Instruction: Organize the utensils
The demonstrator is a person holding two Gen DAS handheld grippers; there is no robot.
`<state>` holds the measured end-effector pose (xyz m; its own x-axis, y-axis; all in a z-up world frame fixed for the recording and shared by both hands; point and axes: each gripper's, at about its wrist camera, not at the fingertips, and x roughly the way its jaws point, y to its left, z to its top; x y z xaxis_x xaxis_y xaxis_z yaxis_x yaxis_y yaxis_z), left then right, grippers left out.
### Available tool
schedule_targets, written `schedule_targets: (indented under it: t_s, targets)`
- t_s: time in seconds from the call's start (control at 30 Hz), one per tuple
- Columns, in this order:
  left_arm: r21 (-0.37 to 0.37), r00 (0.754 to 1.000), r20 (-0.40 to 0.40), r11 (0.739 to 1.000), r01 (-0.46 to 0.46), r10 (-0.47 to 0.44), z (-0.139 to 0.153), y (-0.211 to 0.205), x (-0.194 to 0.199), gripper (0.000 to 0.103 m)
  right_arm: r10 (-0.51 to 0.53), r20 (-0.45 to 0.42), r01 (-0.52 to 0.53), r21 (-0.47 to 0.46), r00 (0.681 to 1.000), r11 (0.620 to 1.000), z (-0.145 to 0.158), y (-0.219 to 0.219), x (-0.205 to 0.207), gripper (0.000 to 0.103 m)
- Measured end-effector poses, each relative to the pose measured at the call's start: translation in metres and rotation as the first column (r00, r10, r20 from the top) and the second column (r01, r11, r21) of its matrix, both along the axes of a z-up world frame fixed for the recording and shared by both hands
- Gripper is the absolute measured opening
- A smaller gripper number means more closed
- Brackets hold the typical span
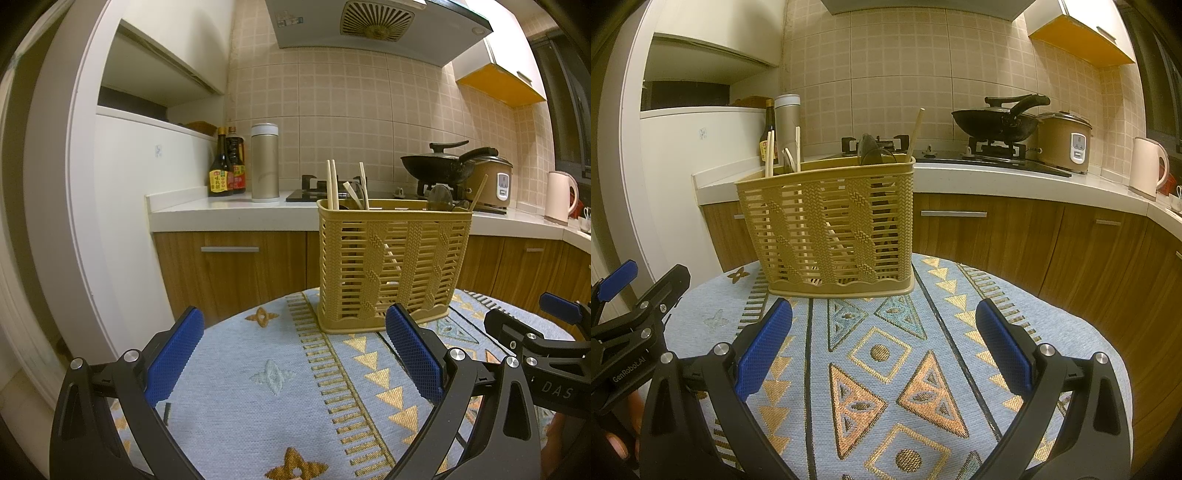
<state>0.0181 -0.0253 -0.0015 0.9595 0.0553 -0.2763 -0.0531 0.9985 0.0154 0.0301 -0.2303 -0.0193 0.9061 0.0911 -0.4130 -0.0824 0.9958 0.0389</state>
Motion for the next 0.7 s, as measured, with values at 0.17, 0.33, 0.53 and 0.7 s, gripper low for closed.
schedule_targets:
  t_s: [0.17, 0.33, 0.53, 0.7]
  targets:
    - [-0.001, 1.0, 0.003, 1.0, 0.0, 0.0, -0.0009, 0.0001, 0.0003, 0.095, 0.0, 0.0, 0.0, 0.0, 1.0, 1.0, 0.0, 0.0, 0.0, 0.095]
    - [0.0, 1.0, 0.003, 1.0, 0.0, 0.0, -0.0006, 0.0002, 0.0002, 0.095, -0.001, 0.0, 0.001, 0.0, 1.0, 1.0, 0.0, -0.0001, -0.0003, 0.095]
    - [-0.001, 1.0, 0.004, 1.0, 0.001, -0.001, -0.0014, 0.0006, 0.0005, 0.095, -0.001, -0.001, 0.001, 0.0, 1.0, 1.0, 0.0007, -0.0005, 0.0, 0.095]
    - [0.001, 1.0, 0.003, 1.0, 0.001, -0.001, -0.0016, 0.0007, 0.0004, 0.095, -0.001, -0.001, 0.001, 0.0, 1.0, 1.0, 0.0005, -0.0004, -0.0001, 0.095]
